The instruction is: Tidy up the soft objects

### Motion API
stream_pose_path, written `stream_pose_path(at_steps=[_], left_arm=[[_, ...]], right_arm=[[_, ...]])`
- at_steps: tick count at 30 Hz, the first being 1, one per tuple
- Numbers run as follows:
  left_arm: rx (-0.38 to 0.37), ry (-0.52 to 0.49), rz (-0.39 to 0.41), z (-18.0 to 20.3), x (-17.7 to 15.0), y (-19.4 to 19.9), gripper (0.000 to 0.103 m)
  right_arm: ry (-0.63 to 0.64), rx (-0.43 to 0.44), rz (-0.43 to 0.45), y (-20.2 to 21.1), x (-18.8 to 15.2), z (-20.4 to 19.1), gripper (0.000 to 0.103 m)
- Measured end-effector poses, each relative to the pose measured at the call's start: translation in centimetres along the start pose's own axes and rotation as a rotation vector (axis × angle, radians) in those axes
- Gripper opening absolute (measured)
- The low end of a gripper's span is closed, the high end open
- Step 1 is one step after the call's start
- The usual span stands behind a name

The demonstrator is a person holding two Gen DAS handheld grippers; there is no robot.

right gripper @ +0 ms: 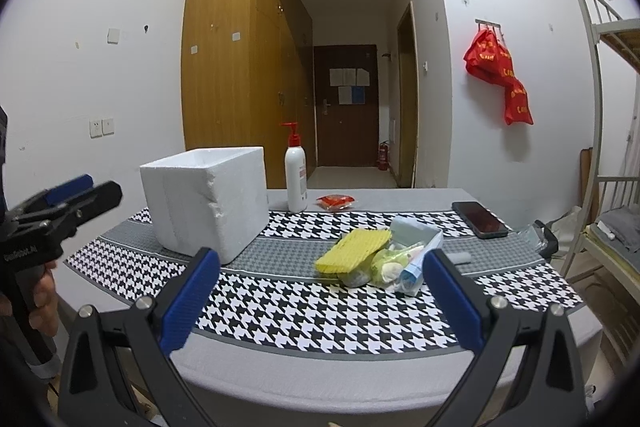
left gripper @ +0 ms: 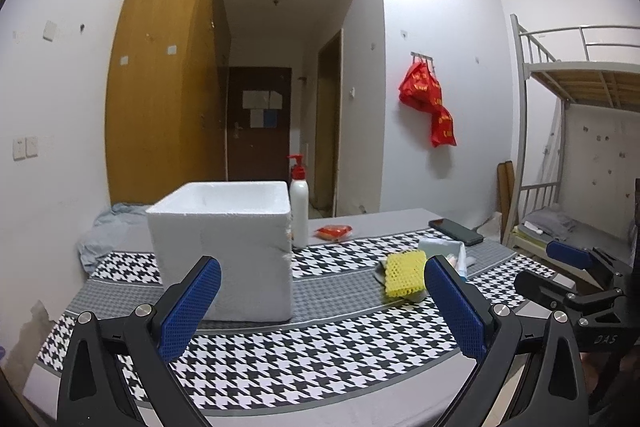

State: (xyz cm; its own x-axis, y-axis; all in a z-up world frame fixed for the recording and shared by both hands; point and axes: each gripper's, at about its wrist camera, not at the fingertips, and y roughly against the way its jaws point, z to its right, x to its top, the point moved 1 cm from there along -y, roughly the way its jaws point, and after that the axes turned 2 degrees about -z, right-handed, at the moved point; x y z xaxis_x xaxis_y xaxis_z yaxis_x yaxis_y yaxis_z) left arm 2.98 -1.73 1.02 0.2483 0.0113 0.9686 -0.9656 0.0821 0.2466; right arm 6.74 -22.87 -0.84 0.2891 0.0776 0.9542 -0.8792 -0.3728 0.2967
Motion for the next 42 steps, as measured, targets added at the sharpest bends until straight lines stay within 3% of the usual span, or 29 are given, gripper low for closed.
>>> stream_pose_path(at_steps=[18, 33, 42], left_arm=[[-0.094, 0.004, -0.124, 2.2, 1.2, -5.4, 0.102], [-0.16, -0.099, -0.21, 5.8, 1.7, -10.6, 0.102], [-0.208, -0.179, -0.31, 8.0, 1.5, -14.8, 0.102]], right_arm=[[-0.008, -0.077, -0.046, -2.7, 1.1, 2.6, 0.103], [-0.054, -0.118, -0.097, -5.2, 0.9, 6.4, 0.103], [-0.087, -0.129, -0.13, -6.8, 1.0, 8.5, 0.103]])
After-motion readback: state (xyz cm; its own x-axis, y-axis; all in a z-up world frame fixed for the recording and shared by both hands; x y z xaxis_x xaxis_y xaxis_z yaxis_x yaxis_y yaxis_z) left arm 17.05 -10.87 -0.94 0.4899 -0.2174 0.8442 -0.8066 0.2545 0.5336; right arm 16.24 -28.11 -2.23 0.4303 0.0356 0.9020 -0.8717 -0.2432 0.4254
